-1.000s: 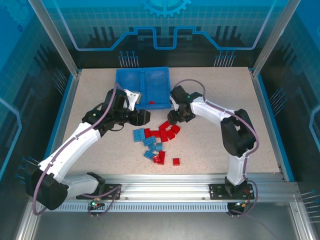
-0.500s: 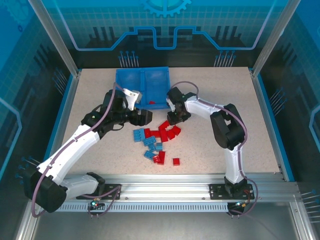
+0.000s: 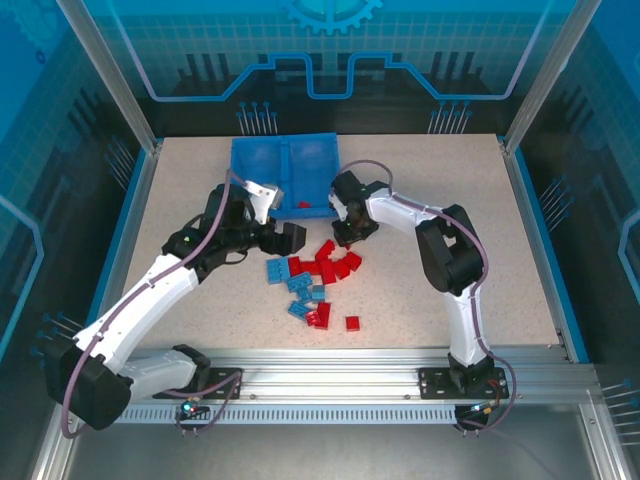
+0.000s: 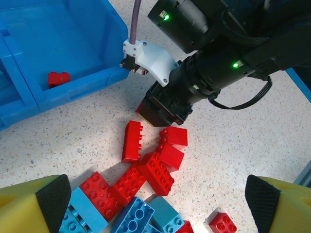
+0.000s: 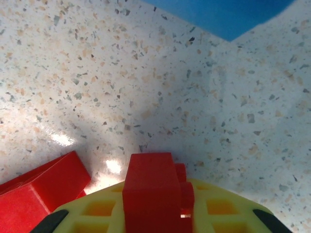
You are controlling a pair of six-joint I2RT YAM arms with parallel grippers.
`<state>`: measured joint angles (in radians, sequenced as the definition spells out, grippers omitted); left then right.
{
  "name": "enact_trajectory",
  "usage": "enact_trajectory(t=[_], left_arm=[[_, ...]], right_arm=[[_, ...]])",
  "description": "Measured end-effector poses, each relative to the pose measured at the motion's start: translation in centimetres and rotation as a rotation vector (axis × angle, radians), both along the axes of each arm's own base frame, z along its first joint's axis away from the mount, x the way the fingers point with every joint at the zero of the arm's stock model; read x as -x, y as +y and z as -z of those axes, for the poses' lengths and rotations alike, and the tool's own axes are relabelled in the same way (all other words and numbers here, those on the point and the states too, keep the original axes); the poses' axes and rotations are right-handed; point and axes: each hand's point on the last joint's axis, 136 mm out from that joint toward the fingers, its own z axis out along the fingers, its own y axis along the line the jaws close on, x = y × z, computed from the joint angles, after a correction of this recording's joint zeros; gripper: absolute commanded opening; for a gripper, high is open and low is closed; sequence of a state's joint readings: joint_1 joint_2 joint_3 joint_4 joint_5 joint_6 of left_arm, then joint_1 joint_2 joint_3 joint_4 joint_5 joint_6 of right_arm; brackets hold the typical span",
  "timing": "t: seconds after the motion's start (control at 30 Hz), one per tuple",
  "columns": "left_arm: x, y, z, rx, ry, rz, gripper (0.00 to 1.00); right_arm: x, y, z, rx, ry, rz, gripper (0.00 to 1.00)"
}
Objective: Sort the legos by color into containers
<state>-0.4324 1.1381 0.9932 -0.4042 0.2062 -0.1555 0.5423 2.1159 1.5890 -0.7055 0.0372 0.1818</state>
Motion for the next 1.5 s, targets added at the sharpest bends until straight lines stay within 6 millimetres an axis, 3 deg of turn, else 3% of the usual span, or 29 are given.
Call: enact_trajectory(t=[0.1,0.27,0.37,0.47,0.53,0.6,0.73,0.9,1.0,1.3,1.4,1.5], left_arm=[[0.1,0.2,-0.3,0.001,-0.012,-0.008,0.99],[-0.2,0.6,-1.1,0.012,-0.034,-0.043,0.99],[-0.5,0.9,-1.3,0.024,-0.032,-0.078,0.99],[-0.8,1.2,-1.2,0.030,-0.025,-0.115,0.99],[-0.9,1.4,-1.0,0.028,-0.020,-0.136,0.99],[-1.0,1.7,-0.9,0.027,-0.014,-0.155,0.99],[-0.7,2.2,-0.7,0.016,-0.011,-0.177,0.99],[0.0,2.8,-0.4,0.008,-0.004,-0.189,0.99],[0.2,3.0,0.0,0.003,0.007,-0.199,0.99],[0.2,3.1,1.2,-0.018,0.046,-0.204,0.99],[0.1,3.1,1.7,-0.024,0.061,-0.206,0.99],[0.0,3.1,2.1,-0.021,0.081,-0.221,0.98]], right_arm=[[0.5,-0.1,-2.8,-0.035,-0.034,0.013,0.20],[0.3,1.1,-11.8,-0.160,-0.201,0.028,0.23],[-1.0,2.8,-16.2,-0.224,-0.298,0.032,0.24],[-3.5,4.6,-18.3,-0.247,-0.372,0.045,0.24],[-5.8,5.6,-18.3,-0.236,-0.403,0.060,0.24],[-7.9,6.4,-17.0,-0.207,-0.414,0.077,0.24],[-10.9,7.6,-12.2,-0.133,-0.376,0.103,0.24],[-11.7,7.9,-6.5,-0.057,-0.290,0.109,0.37],[-11.4,7.8,-5.2,-0.036,-0.255,0.113,0.44],[-11.4,8.0,-7.7,-0.065,-0.279,0.112,0.42],[-10.6,7.9,-10.2,-0.103,-0.289,0.109,0.43],[-8.6,7.4,-14.3,-0.165,-0.296,0.100,0.45]])
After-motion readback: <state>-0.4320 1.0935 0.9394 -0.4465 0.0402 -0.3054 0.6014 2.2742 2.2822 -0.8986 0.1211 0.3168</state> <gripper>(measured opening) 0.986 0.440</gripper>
